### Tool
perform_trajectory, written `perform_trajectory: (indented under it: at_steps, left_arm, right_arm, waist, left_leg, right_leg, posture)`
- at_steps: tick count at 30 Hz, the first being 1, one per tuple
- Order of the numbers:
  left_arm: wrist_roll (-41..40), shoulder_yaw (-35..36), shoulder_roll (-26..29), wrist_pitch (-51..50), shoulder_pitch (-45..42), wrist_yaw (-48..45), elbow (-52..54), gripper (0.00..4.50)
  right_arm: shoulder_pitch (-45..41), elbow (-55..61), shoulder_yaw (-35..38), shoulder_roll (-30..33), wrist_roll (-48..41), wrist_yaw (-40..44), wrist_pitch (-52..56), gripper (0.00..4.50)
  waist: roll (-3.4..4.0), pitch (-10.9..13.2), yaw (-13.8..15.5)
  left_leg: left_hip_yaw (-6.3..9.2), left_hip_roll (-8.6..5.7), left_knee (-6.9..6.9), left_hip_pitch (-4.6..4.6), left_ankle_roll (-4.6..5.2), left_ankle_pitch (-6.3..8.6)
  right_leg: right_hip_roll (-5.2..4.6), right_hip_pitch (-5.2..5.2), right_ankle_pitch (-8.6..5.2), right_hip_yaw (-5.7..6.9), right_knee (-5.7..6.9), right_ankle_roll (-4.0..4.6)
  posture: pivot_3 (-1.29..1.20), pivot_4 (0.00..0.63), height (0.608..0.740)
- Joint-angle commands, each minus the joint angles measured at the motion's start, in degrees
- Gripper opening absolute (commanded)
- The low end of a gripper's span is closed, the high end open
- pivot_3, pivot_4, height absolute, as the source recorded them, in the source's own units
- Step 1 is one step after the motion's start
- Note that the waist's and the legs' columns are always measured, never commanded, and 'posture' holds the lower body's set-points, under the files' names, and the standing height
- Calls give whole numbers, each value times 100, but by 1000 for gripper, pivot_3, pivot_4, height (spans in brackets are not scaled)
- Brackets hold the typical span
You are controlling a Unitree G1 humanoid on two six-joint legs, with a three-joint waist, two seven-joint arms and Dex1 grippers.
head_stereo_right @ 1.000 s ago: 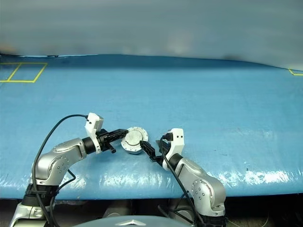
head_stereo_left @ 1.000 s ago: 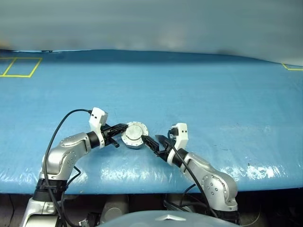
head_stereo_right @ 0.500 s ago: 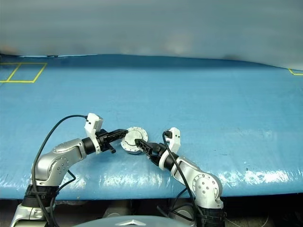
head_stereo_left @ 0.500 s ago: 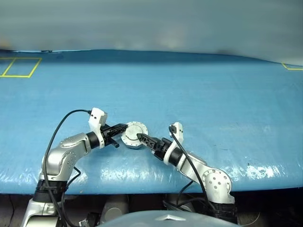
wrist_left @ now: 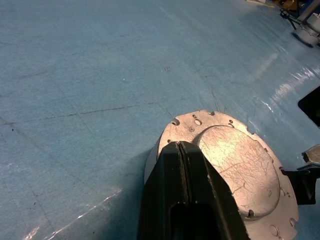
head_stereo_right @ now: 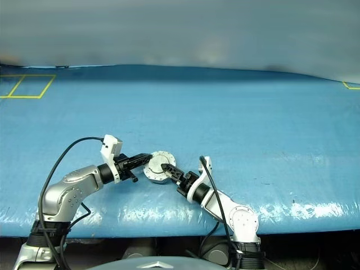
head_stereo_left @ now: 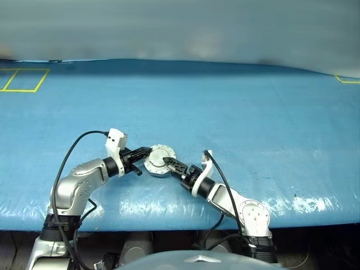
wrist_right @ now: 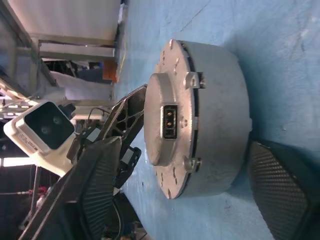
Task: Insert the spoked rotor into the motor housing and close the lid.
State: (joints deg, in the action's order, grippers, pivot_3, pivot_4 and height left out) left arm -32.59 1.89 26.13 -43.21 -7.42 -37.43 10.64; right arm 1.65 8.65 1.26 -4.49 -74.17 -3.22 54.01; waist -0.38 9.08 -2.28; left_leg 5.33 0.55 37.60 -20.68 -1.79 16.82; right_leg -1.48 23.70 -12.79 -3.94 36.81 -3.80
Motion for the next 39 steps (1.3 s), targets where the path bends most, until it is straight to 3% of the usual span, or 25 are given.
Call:
perform_trajectory:
  at_steps: [1, 5, 29, 32, 39]
  left_arm:
    - [18, -90, -46, -39, 76, 20, 83, 0]
    - [37, -102, -79, -23, 74, 23, 50, 0]
    - [101, -131, -102, -33, -48, -37, -68, 0]
    - [107, -141, -95, -35, -62, -45, -79, 0]
    - [102, -139, -105, -36, -38, -41, -53, 0]
  right_arm:
    - [51, 104, -46, -512, -345, -104, -89, 2786]
    - [108, 139, -107, -381, -396, -228, -85, 1676]
    - [63, 72, -311, 179, -468, 49, 429, 1664]
    - [33, 39, -321, 223, -389, 100, 525, 1126]
    - [37, -44, -221, 47, -67, 18, 303, 1126]
  waist:
    - [0, 0, 0]
    - [3, 3, -9]
    - [4, 3, -18]
    - [6, 3, -26]
    - [6, 3, -46]
  left_leg:
    - [0, 0, 0, 0, 0, 0]
    - [0, 0, -1, -2, 0, 0]
    - [0, 1, -1, -1, 1, 0]
    - [0, 2, -2, -2, 0, 0]
    - [0, 5, -1, 0, 0, 0]
  right_leg:
    - [0, 0, 0, 0, 0, 0]
    - [0, 2, 0, 0, -1, 0]
    - [1, 2, -1, 0, 0, 0]
    - [2, 3, -1, 0, 0, 1]
    - [5, 3, -1, 0, 1, -1]
  posture:
    - [0, 150, 740]
    - [0, 150, 740]
    - [0, 150, 740]
    - [0, 150, 740]
    - [0, 150, 740]
